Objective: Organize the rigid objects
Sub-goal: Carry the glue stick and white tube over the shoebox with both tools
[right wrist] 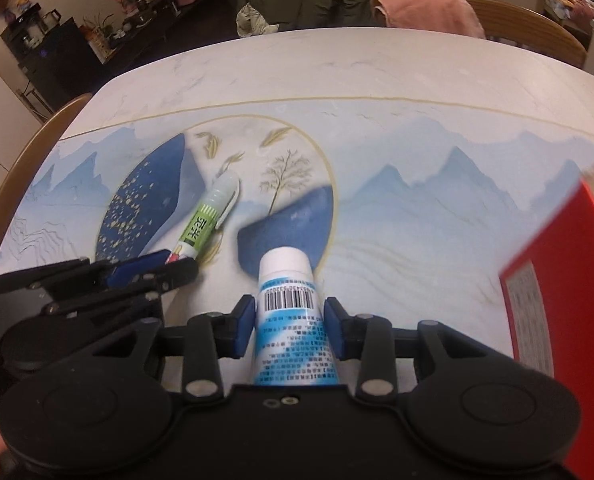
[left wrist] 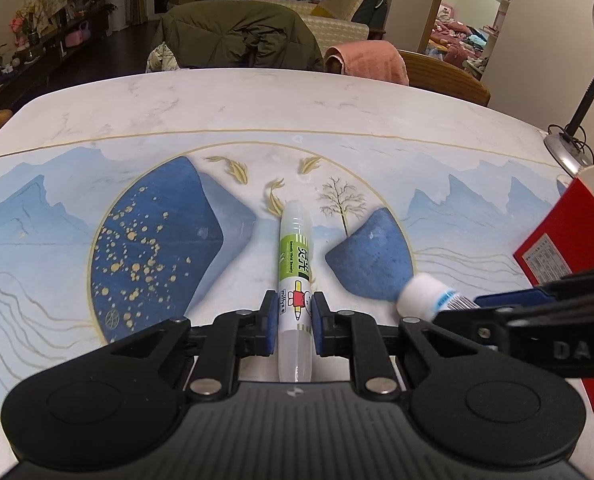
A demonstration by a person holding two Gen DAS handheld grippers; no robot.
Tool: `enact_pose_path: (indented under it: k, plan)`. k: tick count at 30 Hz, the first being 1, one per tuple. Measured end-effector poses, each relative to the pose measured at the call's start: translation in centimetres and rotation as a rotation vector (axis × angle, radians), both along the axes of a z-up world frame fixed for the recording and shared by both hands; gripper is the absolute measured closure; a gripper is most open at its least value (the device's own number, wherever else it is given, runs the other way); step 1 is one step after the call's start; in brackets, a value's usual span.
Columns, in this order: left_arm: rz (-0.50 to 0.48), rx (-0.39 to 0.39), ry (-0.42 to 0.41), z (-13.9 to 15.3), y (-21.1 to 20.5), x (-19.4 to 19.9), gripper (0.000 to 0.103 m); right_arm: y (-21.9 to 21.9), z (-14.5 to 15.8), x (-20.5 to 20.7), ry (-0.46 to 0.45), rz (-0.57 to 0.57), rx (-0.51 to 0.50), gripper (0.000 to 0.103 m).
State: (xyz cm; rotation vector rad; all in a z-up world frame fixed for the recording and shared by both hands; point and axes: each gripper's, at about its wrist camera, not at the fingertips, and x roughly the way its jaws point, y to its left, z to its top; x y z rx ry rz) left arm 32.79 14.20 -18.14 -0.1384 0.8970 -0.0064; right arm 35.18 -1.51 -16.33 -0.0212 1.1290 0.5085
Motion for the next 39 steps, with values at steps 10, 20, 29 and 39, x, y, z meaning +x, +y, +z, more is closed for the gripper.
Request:
enact_pose_path:
  k: [10, 20, 29, 39]
  plan:
    - [0.009, -0.05, 0.011, 1.2, -0.2, -3.3, 0.086, -2.8, 2.5, -4.4, -0.008, -0.025, 0.068, 0.069]
    - [-0.025, -0.079, -0.021, 4.2, -2.4, -6.4, 0.086, -7.0, 5.6, -7.2, -0.053, -0.063, 0.134, 0.069]
    - [-0.053, -0.1, -0.054, 7.0, -4.8, -7.9, 0.086, -12.1, 9.3, -7.9, -0.124, -0.112, 0.169, 0.069]
    - [-0.138, -0.116, -0.148, 11.5, -10.2, -7.8, 0.086, -19.4, 11.7, -7.3, -0.226, -0.223, 0.159, 0.069]
